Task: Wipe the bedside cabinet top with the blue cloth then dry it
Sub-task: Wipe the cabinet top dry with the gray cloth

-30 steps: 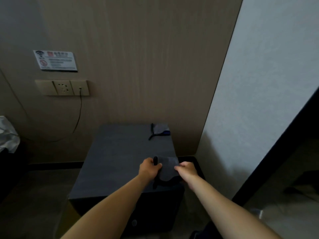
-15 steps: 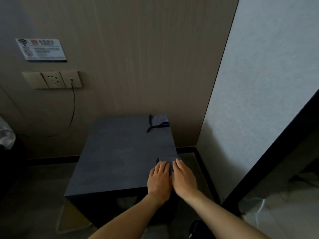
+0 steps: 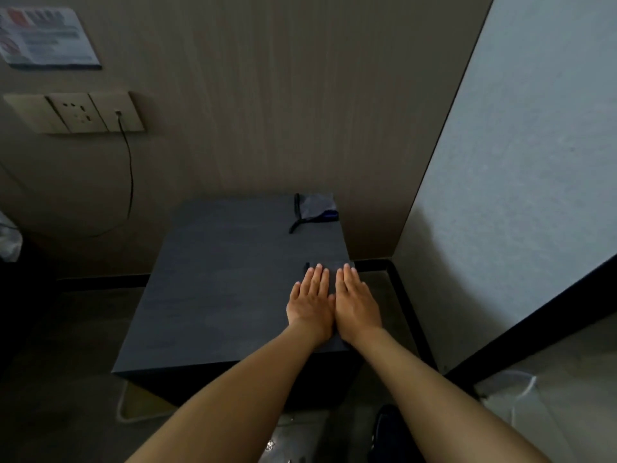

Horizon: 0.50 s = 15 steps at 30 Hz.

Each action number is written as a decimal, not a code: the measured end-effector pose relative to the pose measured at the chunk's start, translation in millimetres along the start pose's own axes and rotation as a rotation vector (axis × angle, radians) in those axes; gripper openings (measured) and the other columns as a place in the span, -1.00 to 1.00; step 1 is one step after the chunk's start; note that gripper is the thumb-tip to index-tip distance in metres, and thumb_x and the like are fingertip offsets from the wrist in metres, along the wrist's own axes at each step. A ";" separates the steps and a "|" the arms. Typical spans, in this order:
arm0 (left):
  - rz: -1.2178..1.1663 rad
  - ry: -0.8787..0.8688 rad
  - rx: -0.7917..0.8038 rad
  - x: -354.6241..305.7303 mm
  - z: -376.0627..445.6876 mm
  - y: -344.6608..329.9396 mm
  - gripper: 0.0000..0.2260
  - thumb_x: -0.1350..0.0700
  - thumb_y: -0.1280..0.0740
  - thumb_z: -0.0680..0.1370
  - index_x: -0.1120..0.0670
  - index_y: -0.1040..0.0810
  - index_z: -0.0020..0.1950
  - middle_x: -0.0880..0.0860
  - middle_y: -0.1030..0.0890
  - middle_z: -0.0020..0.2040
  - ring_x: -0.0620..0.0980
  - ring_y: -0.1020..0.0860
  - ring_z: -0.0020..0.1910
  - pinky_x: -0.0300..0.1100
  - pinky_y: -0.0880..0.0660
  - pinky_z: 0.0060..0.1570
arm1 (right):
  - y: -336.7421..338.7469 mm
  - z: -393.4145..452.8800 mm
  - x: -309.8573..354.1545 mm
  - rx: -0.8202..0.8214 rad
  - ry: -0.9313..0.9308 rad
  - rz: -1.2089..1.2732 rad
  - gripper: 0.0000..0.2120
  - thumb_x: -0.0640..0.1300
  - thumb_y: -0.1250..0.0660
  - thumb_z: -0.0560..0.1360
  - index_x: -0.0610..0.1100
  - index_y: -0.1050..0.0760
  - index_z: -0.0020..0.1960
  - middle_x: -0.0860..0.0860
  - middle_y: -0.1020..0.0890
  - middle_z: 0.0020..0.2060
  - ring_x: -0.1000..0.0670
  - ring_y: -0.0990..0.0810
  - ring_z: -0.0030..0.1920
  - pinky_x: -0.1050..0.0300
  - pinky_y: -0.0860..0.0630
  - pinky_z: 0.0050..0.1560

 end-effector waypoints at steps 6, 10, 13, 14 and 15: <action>-0.020 0.018 0.013 15.7 55.2 15.5 -0.47 -0.04 0.15 0.71 0.07 0.33 0.59 0.01 0.36 0.59 -0.01 0.34 0.56 0.01 0.20 0.56 | 5.8 60.3 -1.9 -0.018 0.009 0.013 -0.42 -0.04 0.04 0.69 -0.22 0.16 0.61 -0.14 0.11 0.61 -0.08 0.15 0.60 -0.04 0.05 0.58; -0.024 0.000 0.002 29.0 91.2 23.8 -0.46 -0.05 0.14 0.71 0.07 0.32 0.60 0.01 0.34 0.60 -0.01 0.33 0.57 0.01 0.19 0.56 | 7.0 97.1 -0.4 -0.055 0.006 0.025 -0.42 -0.03 0.04 0.69 -0.22 0.14 0.61 -0.15 0.09 0.61 -0.08 0.14 0.60 -0.04 0.06 0.58; -0.026 0.007 -0.001 37.6 116.0 29.8 -0.46 -0.05 0.13 0.71 0.07 0.32 0.60 0.01 0.33 0.60 -0.01 0.33 0.57 0.02 0.19 0.56 | 8.8 123.1 -0.5 -0.070 0.011 0.029 -0.42 -0.02 0.04 0.69 -0.22 0.12 0.61 -0.15 0.07 0.61 -0.08 0.13 0.60 -0.04 0.05 0.58; -0.025 0.009 -0.003 40.1 123.1 32.0 -0.46 -0.05 0.13 0.71 0.07 0.32 0.60 0.02 0.33 0.60 -0.01 0.33 0.57 0.02 0.19 0.56 | 9.7 130.5 0.1 -0.077 0.011 0.027 -0.42 -0.01 0.05 0.69 -0.22 0.11 0.61 -0.15 0.07 0.61 -0.08 0.13 0.60 -0.04 0.04 0.58; -0.022 0.009 -0.004 42.1 129.4 33.8 -0.46 -0.05 0.14 0.71 0.07 0.31 0.60 0.02 0.33 0.60 -0.01 0.33 0.57 0.02 0.19 0.56 | 10.4 136.8 0.8 -0.080 0.010 0.026 -0.42 -0.01 0.05 0.69 -0.22 0.11 0.61 -0.15 0.07 0.61 -0.08 0.13 0.60 -0.04 0.04 0.58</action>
Point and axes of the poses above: each hand's wrist, its own z-axis towards the middle knuckle, its own y-axis out of the back of the hand, x = y × z, the point moved 7 cm from there along z, towards the middle knuckle
